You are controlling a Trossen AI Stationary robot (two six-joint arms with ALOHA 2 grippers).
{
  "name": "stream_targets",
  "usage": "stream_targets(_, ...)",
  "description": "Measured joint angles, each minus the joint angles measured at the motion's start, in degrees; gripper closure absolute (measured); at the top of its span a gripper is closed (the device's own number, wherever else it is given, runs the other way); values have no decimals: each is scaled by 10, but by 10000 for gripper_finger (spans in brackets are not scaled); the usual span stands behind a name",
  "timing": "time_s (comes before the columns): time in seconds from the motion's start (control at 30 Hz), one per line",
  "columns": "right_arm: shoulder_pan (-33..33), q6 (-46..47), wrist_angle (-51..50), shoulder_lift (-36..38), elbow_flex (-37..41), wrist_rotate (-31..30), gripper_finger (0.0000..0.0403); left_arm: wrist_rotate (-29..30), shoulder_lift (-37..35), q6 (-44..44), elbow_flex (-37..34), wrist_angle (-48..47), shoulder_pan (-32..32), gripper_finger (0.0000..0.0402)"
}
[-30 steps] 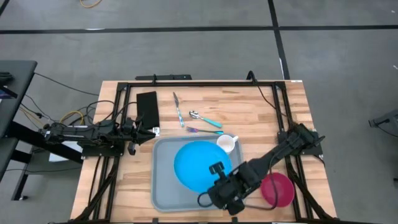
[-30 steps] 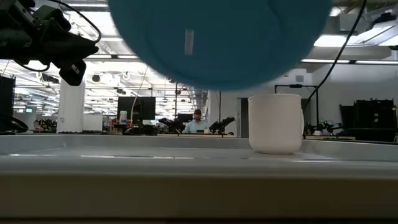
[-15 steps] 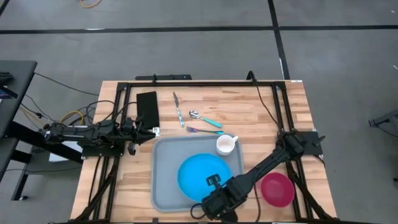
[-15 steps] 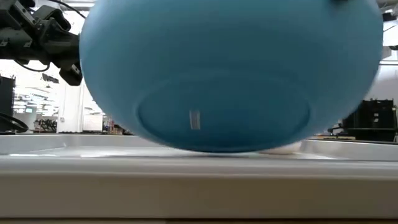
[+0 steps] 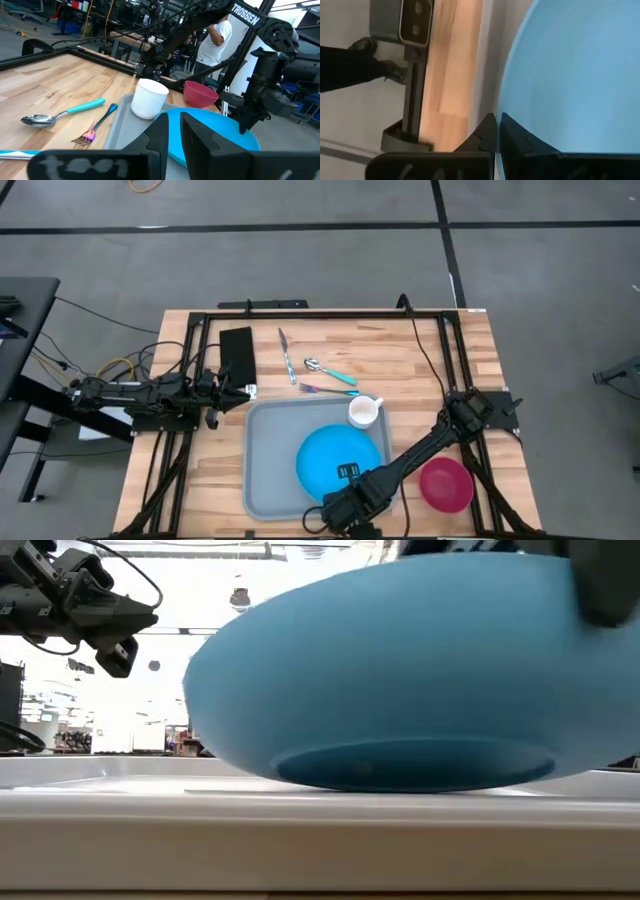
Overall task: Set up tray
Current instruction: Put the blue plate on the gray serving tray at the bottom of the white mug, then put the pink bowl on the blue plate
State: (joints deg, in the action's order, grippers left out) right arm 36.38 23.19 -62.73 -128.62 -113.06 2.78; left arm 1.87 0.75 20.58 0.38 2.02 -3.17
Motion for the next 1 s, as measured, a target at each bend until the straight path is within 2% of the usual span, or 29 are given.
stream_targets(0.53,4,112,-2,0,0,19,401,0,0,0,0,0,0,365)
stream_targets(0.83,2,145,-2,0,0,38,357,0,0,0,0,0,0,365)
stream_targets(1.0,-5,175,11,-1,14,38,358,0,0,0,0,0,0,365)
